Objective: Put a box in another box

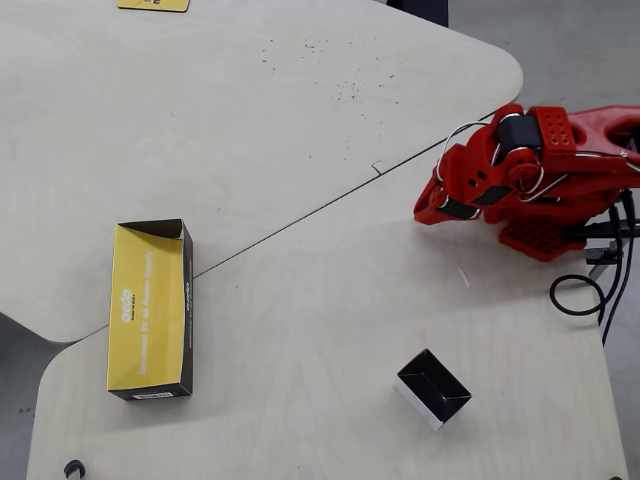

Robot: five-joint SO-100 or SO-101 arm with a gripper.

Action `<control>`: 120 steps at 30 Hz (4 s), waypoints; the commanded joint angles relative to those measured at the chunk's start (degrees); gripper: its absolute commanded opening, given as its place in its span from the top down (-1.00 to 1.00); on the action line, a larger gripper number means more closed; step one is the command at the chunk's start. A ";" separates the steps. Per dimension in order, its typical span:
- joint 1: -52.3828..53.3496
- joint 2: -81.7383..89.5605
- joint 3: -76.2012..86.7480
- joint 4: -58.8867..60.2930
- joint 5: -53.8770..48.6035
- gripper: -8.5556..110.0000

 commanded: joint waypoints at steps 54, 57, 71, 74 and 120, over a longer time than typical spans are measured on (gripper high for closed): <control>0.00 0.18 -0.35 1.49 0.35 0.86; 0.00 0.18 -0.35 1.49 0.35 0.86; 0.00 0.18 -0.35 1.49 0.26 0.86; -0.53 0.18 -0.35 1.58 -0.62 0.83; -52.73 -88.33 -91.85 12.48 107.40 0.14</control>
